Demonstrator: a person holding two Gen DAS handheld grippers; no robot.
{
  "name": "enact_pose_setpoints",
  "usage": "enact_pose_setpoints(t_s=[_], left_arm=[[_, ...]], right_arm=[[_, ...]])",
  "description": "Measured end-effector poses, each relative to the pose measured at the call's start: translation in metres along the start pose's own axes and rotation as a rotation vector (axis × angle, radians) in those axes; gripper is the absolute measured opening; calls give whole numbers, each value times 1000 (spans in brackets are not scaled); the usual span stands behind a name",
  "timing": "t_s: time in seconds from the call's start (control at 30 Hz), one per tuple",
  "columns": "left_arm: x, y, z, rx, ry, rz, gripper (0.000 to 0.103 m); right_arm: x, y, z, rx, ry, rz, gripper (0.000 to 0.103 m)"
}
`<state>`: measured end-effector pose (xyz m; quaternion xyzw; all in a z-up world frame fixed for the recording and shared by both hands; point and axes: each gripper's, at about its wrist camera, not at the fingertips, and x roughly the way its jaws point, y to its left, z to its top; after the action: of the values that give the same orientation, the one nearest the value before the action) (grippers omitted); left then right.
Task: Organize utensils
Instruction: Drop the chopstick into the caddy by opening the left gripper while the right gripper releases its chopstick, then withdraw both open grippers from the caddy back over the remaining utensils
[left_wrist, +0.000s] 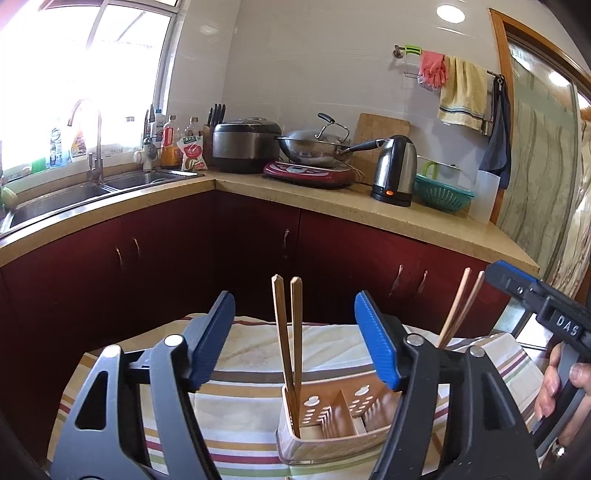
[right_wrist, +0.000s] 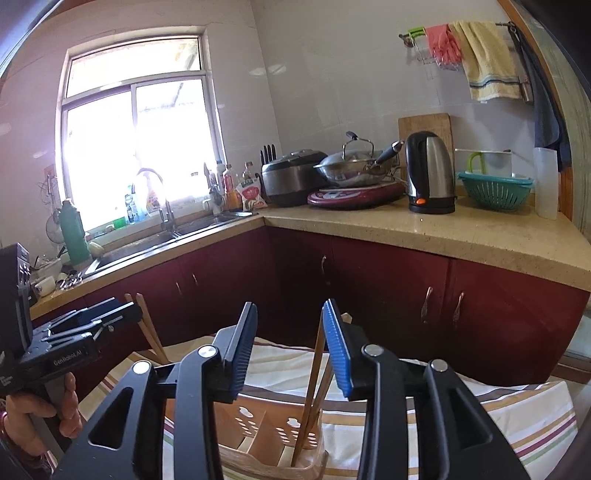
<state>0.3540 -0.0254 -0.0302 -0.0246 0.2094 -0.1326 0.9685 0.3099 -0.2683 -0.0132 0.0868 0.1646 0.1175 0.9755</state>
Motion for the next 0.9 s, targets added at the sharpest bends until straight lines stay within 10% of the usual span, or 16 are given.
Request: enact_pose_setpoints(t_s=[0.23, 0.9], left_arm=[[-45, -6, -16, 6, -41, 10, 77], [-151, -31, -188, 61, 37, 166, 79]], right_arm=[[-46, 4, -15, -14, -38, -12, 46], [-171, -8, -217, -23, 63, -227, 46]])
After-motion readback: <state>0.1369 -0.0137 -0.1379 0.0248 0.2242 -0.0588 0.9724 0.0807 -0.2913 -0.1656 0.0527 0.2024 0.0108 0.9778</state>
